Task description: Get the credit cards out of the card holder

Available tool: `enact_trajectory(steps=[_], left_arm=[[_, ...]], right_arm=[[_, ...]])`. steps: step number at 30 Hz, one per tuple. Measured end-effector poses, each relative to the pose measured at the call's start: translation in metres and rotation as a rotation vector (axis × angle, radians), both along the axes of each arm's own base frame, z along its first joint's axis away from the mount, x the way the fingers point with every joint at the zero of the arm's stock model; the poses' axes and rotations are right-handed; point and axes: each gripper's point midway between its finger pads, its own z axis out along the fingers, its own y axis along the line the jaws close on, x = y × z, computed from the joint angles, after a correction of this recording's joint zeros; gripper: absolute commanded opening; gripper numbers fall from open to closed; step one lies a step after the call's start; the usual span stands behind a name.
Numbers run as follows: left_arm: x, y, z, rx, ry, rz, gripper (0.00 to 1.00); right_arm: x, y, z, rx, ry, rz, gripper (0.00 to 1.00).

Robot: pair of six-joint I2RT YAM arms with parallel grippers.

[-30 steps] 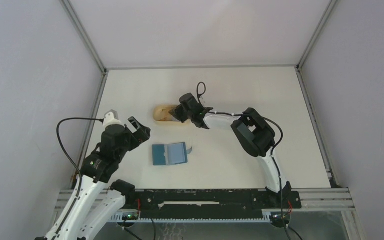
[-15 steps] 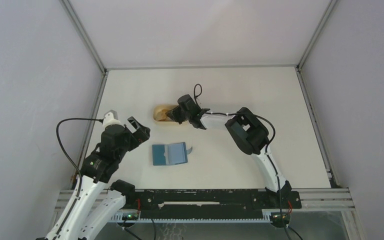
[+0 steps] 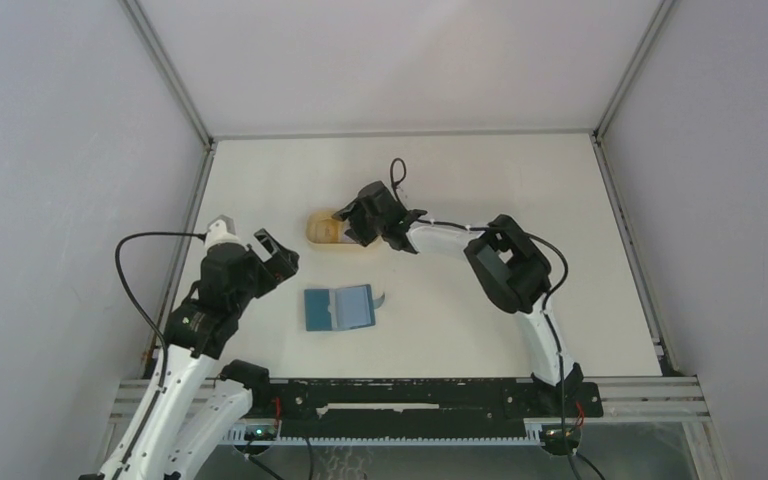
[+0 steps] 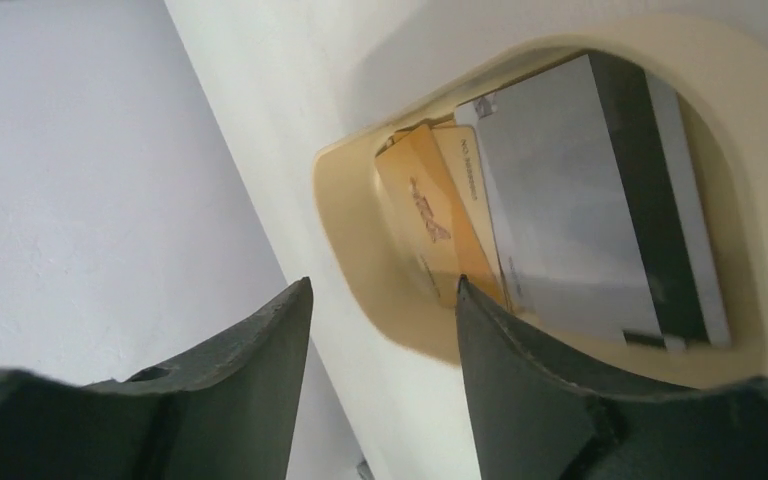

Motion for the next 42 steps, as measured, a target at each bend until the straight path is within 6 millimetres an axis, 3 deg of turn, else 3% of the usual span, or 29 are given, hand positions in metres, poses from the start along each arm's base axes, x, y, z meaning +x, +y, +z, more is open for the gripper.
enact_trajectory(steps=[3, 7, 9, 11, 13, 15, 18, 21, 26, 29, 33, 42], left_arm=[[0.005, 0.004, 0.0, -0.004, 0.002, 0.004, 1.0], [0.01, 0.007, 0.001, -0.012, -0.003, -0.003, 1.0], [0.012, 0.007, 0.001, -0.001, -0.006, -0.025, 1.0], [0.014, 0.004, 0.003, 0.009, -0.02, -0.057, 1.0], [0.016, 0.001, 0.007, 0.012, -0.041, -0.089, 1.0], [0.02, 0.0, 0.013, 0.011, -0.07, -0.11, 1.0], [0.028, 0.003, 0.02, 0.017, -0.113, -0.115, 1.0], [0.033, 0.008, 0.026, 0.038, -0.151, -0.117, 1.0], [0.04, 0.018, 0.043, 0.079, -0.238, -0.125, 1.0], [0.044, 0.024, 0.05, 0.083, -0.282, -0.117, 1.0], [0.044, 0.031, 0.046, 0.087, -0.287, -0.101, 1.0], [0.045, 0.028, 0.052, 0.084, -0.319, -0.119, 1.0]], right_arm=[[-0.008, -0.014, 0.026, -0.044, -0.058, 0.026, 0.73], [-0.036, -0.044, 0.094, -0.095, -0.209, 0.111, 0.83], [-0.06, -0.063, 0.134, -0.108, -0.318, 0.193, 0.98], [-0.087, -0.084, 0.165, -0.112, -0.428, 0.268, 1.0], [-0.118, -0.11, 0.178, -0.114, -0.542, 0.352, 1.0], [-0.144, -0.133, 0.172, -0.115, -0.621, 0.434, 1.0], [-0.156, -0.165, 0.142, -0.181, -0.646, 0.474, 1.0], [-0.148, -0.193, 0.125, -0.286, -0.642, 0.456, 1.0], [-0.125, -0.236, 0.141, -0.35, -0.703, 0.374, 1.0], [-0.117, -0.258, 0.14, -0.371, -0.708, 0.331, 1.0], [-0.118, -0.271, 0.133, -0.392, -0.697, 0.327, 1.0], [-0.12, -0.276, 0.133, -0.404, -0.697, 0.329, 1.0]])
